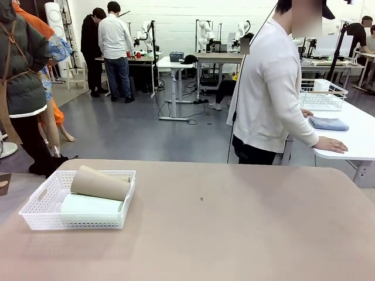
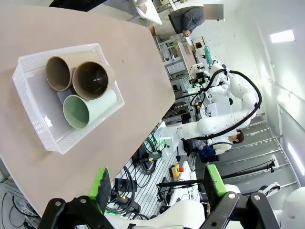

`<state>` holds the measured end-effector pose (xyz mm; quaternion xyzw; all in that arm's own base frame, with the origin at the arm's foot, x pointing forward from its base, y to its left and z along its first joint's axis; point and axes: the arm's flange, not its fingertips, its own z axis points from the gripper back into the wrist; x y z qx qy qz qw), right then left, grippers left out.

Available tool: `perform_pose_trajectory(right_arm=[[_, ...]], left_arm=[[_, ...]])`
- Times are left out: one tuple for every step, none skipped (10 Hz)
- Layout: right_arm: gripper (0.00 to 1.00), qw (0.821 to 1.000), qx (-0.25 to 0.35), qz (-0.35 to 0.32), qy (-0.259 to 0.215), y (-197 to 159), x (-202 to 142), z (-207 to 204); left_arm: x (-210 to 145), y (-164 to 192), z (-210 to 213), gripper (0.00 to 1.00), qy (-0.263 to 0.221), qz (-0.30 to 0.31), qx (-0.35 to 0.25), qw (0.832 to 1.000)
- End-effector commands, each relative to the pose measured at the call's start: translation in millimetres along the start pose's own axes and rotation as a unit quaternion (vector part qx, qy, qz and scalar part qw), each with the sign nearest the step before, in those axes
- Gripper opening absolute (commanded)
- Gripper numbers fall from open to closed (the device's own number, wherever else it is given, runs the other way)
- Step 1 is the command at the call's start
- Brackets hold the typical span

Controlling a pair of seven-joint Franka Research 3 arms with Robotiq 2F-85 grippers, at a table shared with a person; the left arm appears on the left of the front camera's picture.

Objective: Clean and organize the cups into the basket.
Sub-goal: Move the Organizing basket back to the left side of the table.

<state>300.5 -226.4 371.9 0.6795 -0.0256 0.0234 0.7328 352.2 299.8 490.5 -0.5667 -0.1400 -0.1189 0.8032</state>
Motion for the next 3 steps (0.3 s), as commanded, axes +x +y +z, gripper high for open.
perform_pose_trajectory(right_arm=[[1.00,1.000,0.001,0.008,-0.007,-1.5,0.9,-2.1],[1.00,1.000,0.001,0.008,-0.007,-1.5,0.9,-2.1],[1.00,1.000,0.001,0.008,-0.007,-1.5,0.9,-2.1]], left_arm=[[-1.2,-1.7,1.8,1.00,0.001,0.000,-0.004,1.000],[-1.2,-1.7,1.8,1.00,0.001,0.000,-0.004,1.000],[-1.2,-1.7,1.8,1.00,0.001,0.000,-0.004,1.000]])
